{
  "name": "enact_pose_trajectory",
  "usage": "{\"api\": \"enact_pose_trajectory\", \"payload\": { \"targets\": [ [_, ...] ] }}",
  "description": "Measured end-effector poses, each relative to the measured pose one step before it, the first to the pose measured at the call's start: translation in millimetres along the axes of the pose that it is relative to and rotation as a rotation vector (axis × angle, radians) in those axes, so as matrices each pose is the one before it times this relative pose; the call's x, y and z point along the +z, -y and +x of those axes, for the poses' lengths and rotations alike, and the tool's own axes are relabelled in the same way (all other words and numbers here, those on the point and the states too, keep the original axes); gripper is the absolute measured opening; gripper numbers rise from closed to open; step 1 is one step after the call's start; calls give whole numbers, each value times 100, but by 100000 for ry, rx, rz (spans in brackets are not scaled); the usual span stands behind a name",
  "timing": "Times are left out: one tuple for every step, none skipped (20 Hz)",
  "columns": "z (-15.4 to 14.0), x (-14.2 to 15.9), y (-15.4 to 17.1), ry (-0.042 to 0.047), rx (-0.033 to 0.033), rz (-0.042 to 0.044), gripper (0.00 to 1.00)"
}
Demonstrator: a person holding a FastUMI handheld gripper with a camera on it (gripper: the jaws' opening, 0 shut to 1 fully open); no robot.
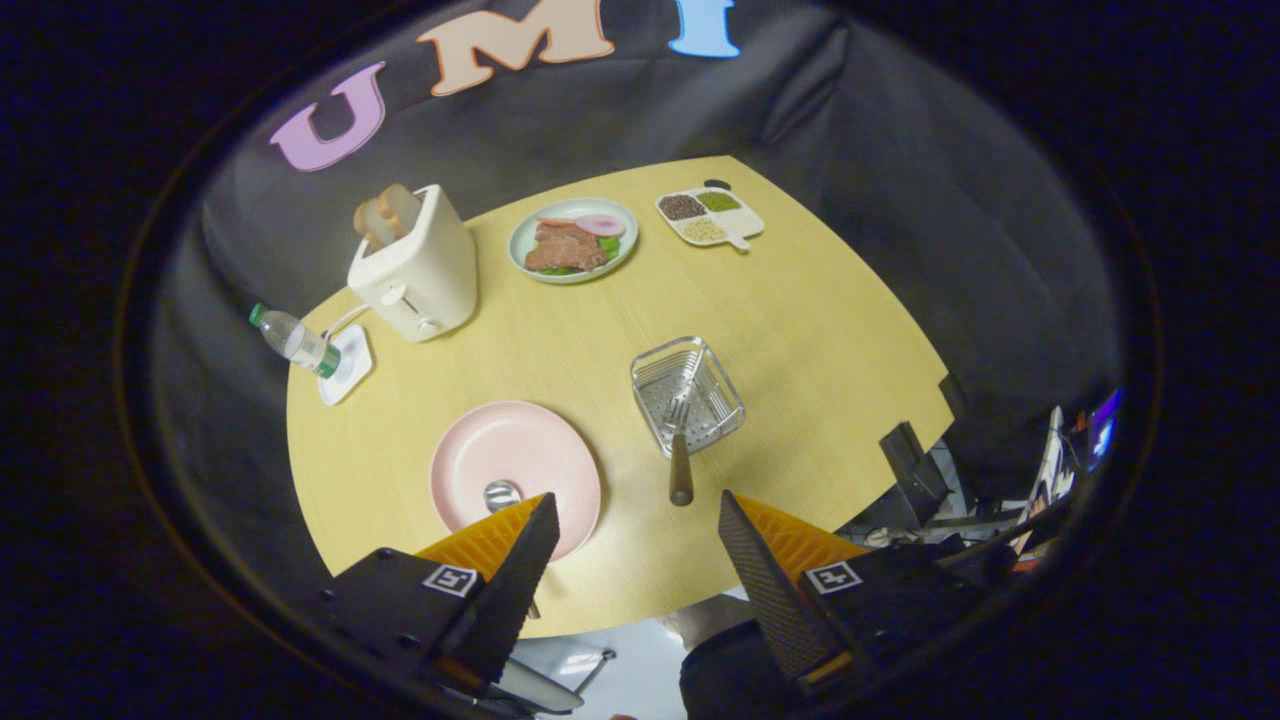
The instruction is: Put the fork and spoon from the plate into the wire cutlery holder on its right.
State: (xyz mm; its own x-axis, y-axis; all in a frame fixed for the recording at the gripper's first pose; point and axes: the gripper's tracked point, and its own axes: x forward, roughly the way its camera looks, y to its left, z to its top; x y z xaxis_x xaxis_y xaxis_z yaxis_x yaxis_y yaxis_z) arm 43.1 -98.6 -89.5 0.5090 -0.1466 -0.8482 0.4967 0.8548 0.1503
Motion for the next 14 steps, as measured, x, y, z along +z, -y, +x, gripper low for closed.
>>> {"api": "enact_pose_trajectory", "payload": {
  "targets": [
    [-313,-191,-276,2514,698,-2188,100],
    [-417,-338,-390,2708,805,-2318,100],
    [-307,-348,-557,2764,1477,-2763,100],
    [-240,-285,-490,2576,885,-3275,100],
    [-83,-279,-400,2881,316,-3692,100],
    [-76,-305,-506,3020,309,-3570,100],
    [-48,-440,-682,3091,616,-3343,100],
    [-10,-566,-603,3035,89,-2548,100],
    [37,-758,-783,2591,502,-1751,100],
    [38,-847,-939,2151,798,-733,100],
    [208,-818,-842,2566,894,-338,100],
    [145,-958,-754,1934,681,-459,100],
    [199,-966,-695,1636,352,-752,100],
    [183,-838,-638,1608,199,-1377,100]
  ]
}}
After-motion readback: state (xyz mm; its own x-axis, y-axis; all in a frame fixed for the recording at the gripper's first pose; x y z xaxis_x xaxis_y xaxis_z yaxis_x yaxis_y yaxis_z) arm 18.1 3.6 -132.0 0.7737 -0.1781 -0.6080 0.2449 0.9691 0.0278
